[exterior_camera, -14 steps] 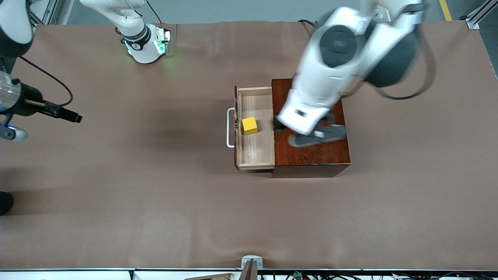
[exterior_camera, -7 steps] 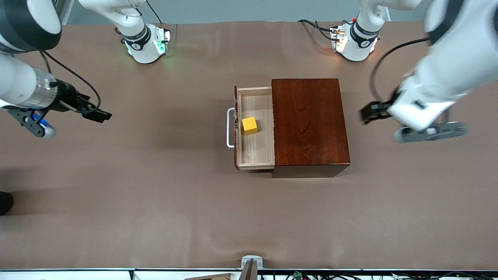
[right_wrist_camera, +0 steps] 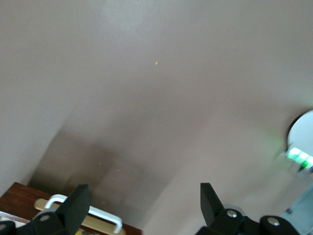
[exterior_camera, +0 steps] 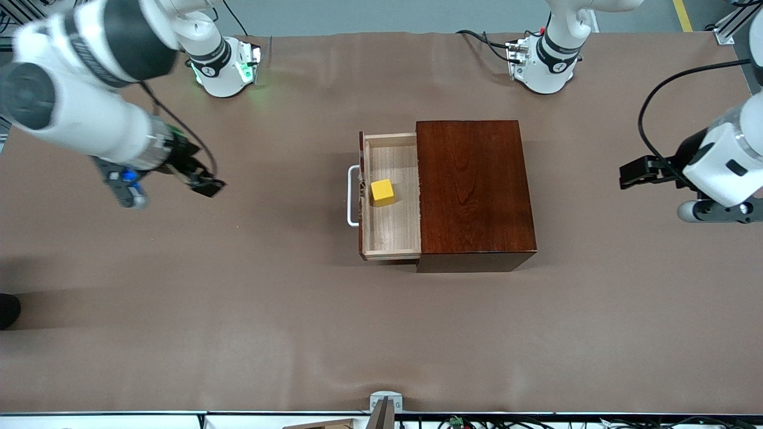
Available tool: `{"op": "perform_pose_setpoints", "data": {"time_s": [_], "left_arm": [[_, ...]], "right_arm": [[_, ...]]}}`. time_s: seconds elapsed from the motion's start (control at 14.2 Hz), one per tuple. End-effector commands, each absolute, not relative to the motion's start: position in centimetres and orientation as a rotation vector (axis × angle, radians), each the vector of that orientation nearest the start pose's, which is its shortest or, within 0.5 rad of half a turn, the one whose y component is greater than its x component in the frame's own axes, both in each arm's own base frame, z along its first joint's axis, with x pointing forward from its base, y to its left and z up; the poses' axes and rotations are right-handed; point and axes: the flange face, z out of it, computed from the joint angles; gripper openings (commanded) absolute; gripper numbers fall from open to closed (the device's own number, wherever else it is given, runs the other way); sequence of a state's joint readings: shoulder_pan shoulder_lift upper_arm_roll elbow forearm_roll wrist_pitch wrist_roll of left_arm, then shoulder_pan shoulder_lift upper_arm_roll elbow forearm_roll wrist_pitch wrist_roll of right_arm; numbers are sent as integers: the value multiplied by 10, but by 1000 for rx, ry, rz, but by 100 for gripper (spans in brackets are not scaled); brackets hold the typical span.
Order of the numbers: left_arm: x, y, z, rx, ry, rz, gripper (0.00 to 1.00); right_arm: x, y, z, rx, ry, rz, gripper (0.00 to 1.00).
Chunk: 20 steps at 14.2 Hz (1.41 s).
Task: Open drawer, take yellow block, close drawer
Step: 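Lower the right gripper into the drawer over the yellow cube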
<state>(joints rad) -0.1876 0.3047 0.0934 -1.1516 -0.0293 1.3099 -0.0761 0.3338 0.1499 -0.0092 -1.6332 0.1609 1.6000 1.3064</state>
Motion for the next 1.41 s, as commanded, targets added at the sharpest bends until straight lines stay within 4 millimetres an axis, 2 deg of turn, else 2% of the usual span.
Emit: {"op": "perform_pose_setpoints", "data": {"time_s": [0.0,0.21,0.35,0.42,0.56,0.71,0.99,1.2,1.34], "left_arm": [[576,-41,621,-3135,52,263,100],[564,-51,623,-3141,229,150,100],[558,-46,616,-3146,218,85,100],[551,-43,613,-3149,217,47,100],[541,-56,612,-3126,248,14,100],[541,-59,612,-3101,257,8,100],[544,-59,612,-3094,262,-14,100],[547,-56,613,-3081,255,-38,100],[548,-53,612,-3080,243,-35,100]], "right_arm": [[548,259,491,-2674,1656,375,100],[550,314,457,-2527,1786,372,100],[547,344,441,-2454,1857,351,100],[544,354,441,-2418,1895,342,100],[544,369,432,-2350,1946,332,100],[533,402,419,-2281,1994,341,100],[513,451,386,-2195,2076,325,100],[501,471,363,-2185,2105,309,100],[495,480,356,-2184,2109,308,100]]}}
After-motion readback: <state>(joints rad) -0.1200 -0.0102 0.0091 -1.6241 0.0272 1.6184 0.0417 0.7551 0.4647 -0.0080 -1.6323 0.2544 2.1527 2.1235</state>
